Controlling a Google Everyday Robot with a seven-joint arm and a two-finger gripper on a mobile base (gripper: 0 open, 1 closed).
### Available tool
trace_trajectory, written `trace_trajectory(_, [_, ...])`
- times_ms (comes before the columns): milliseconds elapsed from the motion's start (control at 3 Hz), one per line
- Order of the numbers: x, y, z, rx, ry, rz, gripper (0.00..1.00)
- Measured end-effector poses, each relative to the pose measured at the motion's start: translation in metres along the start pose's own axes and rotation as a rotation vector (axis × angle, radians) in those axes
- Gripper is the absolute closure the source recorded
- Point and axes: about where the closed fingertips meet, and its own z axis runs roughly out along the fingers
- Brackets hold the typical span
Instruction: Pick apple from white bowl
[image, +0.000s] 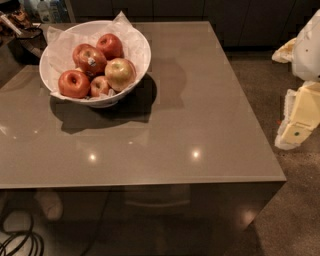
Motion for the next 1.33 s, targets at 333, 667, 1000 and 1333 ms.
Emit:
trace_trajectory(333, [-0.015, -0.005, -0.004, 0.004, 0.005, -0.005, 0.00])
trace_trajectory(667, [-0.072, -0.035, 0.002, -0.008, 0.067, -0.001, 0.00])
trace_trajectory(1000, [-0.080, -0.039, 0.000, 0.013, 0.049, -0.008, 0.00])
trace_trajectory(1333, [-0.091, -0.044, 0.003, 0.001, -0.012, 0.008, 0.00])
